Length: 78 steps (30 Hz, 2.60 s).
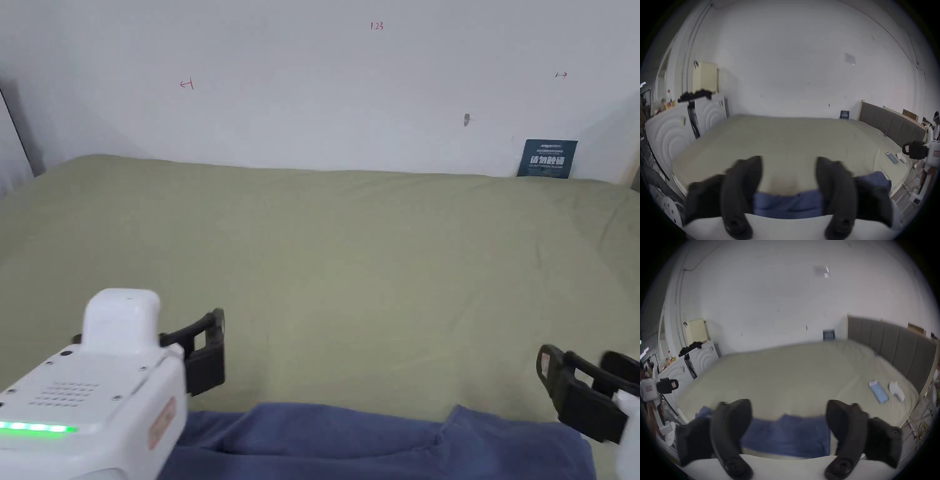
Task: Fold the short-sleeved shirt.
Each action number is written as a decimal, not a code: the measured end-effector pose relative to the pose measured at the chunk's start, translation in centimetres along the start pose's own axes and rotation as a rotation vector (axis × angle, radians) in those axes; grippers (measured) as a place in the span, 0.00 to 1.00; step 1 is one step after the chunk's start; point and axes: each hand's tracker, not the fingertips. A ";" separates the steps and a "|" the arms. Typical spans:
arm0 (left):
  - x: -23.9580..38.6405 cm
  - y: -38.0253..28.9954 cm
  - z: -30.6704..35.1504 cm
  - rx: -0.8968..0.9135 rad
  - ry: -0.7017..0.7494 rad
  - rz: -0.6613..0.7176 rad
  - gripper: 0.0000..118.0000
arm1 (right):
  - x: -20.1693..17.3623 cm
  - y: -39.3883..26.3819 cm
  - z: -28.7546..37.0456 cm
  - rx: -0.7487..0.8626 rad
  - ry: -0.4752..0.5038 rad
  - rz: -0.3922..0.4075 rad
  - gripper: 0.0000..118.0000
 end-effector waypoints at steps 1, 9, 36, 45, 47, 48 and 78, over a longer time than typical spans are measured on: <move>0.9 -0.1 0.0 0.026 0.000 -0.019 0.31 | -1.2 -0.3 0.0 0.027 -0.005 0.016 0.20; 2.4 -2.1 -0.2 0.024 0.003 -0.028 0.00 | -5.0 -1.6 0.3 0.093 -0.046 0.107 0.01; -19.6 -9.1 -13.2 -0.728 -0.353 0.508 0.00 | -7.2 -4.9 -2.1 -0.084 -0.041 0.099 0.01; -21.5 -12.0 -17.9 -0.872 -0.550 0.604 0.99 | -7.6 -5.8 -2.5 -0.162 -0.032 0.097 0.01; -21.4 -12.8 -19.1 -0.907 -0.582 0.649 0.99 | -7.7 -5.7 -2.5 -0.170 -0.043 0.103 0.01; -21.4 -13.3 -19.0 -0.919 -0.619 0.658 0.99 | -7.7 -5.7 -2.4 -0.168 -0.043 0.102 0.01; -24.2 -5.8 -10.9 -0.796 -0.327 0.609 0.06 | -5.1 -5.7 -1.5 -0.146 0.031 0.017 0.01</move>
